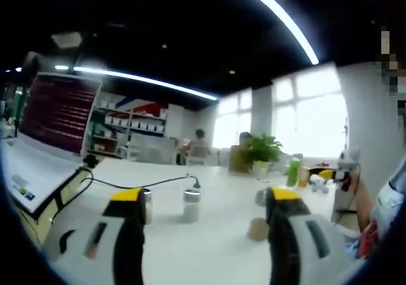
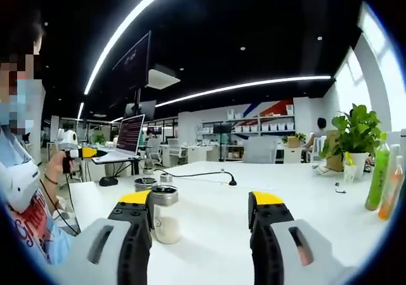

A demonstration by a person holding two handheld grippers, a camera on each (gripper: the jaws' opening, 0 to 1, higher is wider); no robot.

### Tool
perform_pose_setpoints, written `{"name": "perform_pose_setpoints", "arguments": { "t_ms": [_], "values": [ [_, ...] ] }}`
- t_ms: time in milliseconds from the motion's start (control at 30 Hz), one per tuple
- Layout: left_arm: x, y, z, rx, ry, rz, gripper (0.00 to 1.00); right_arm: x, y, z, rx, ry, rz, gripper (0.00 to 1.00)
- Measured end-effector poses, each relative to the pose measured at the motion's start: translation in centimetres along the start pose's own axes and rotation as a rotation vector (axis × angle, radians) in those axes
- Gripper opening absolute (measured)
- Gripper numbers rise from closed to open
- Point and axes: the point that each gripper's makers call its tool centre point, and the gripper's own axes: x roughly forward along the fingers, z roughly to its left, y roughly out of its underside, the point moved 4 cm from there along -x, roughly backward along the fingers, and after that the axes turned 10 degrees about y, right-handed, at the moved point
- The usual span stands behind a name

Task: Rotate the seasoning bottle until the label or dispensing opening points toward the visible target arrow and the bottle remains upright within the marked orientation range

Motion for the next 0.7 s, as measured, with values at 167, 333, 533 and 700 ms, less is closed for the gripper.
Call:
{"name": "perform_pose_setpoints", "arguments": {
  "t_ms": [167,333,533,700],
  "values": [
    [0.0,0.0,-0.4,0.021,0.008,0.012,0.83,-0.1,0.1,-0.2,0.001,0.009,0.013,0.7],
    [0.5,-0.1,-0.7,0.009,0.016,-0.016,0.83,-0.4,0.0,-0.5,0.0,0.029,0.006,0.74],
    [2.2,1.3,-1.1,0.01,0.031,0.023,0.8,-0.7,-0.3,-0.5,-0.032,0.038,0.007,0.74],
    [3.4,1.5,-0.7,0.043,0.0,0.023,0.76,-0.5,0.0,-0.3,-0.027,0.033,0.019,0.74]
  ]
}}
